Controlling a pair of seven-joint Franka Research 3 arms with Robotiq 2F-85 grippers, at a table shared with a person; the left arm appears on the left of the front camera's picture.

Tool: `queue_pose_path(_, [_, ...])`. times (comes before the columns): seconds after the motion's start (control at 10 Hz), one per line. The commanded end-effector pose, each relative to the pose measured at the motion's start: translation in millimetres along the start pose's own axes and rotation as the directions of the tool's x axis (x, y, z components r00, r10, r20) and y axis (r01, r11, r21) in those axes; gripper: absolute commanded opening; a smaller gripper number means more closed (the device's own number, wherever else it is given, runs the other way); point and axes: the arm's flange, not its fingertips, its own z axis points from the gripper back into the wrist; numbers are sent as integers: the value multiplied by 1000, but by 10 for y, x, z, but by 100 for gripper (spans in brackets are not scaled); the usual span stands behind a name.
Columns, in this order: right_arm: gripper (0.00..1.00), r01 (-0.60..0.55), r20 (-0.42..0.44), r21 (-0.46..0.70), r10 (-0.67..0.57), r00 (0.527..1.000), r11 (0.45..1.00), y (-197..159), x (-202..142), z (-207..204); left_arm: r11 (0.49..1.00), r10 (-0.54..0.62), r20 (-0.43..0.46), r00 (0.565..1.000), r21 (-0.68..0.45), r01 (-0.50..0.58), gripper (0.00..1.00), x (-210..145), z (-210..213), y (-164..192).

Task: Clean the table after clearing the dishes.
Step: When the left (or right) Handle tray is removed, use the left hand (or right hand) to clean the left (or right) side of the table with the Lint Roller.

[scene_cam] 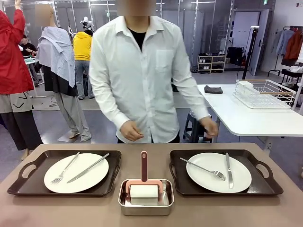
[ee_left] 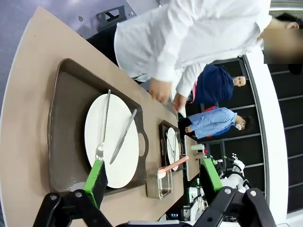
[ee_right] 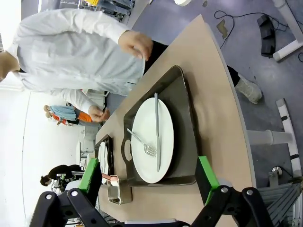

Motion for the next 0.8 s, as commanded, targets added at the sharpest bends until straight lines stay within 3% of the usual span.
queue_pose_path(0.0, [100, 0, 0, 10, 0, 1000, 1000, 4, -4, 10, 1000, 0, 1, 1000, -16, 0, 100, -10, 32, -3])
queue_pose_path(0.7, [100, 0, 0, 10, 0, 1000, 1000, 4, -4, 10, 1000, 0, 1, 1000, -16, 0, 100, -10, 32, -3])
